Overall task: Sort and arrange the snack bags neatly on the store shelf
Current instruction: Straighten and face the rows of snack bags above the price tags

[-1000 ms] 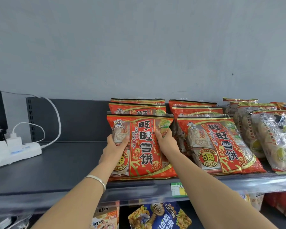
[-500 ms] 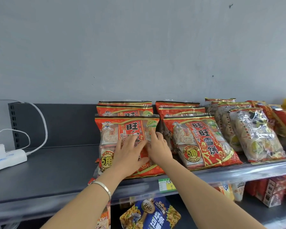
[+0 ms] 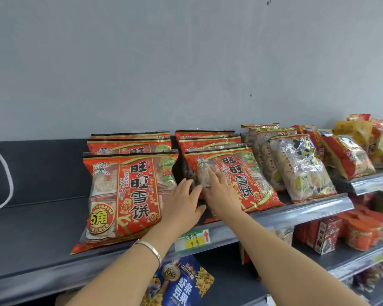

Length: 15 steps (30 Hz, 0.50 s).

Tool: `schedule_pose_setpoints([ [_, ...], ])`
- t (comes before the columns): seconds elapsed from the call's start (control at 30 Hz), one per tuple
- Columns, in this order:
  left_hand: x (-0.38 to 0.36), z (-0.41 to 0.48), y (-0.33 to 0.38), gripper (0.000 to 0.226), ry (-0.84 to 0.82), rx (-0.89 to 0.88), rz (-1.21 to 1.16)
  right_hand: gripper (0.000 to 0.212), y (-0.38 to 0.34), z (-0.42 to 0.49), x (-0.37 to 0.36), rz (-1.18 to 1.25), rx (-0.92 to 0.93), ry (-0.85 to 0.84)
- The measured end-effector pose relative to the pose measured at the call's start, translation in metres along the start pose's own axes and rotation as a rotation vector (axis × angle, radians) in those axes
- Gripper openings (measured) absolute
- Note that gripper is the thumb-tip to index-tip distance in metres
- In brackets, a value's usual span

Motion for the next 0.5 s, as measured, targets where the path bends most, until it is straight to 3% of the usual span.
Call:
schedule_pose_setpoints([
  [0.13,-0.025,0.026,0.037,0.065,0.006,0.070,-0.102,0.059,0.042,0.007,0.016,-0.024,-0.042,0.047],
  [0.3,-0.054,0.047,0.071,0.081,0.072,0.346,-0.270,0.066,0.108,0.019,0.028,-0.062,-0.212,0.074],
  [0.43,-0.072,0.051,0.078,0.099,0.063,0.551,-0.360,0.082,0.148,0.033,0.024,0.106,-0.468,-0.094],
  [0.5,-0.077,0.052,0.075,0.103,0.075,0.585,-0.344,0.083,0.155,0.037,0.019,0.098,-0.445,-0.145],
])
Point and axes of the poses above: each hand's wrist, its own z-axis towards the middle knuckle, its own x-axis out of the back of the hand, y = z × x, the point moved 1 cm from there along z, towards the middle knuckle, and after that the axes turned 5 degrees about -x, right-handed, at the moved point
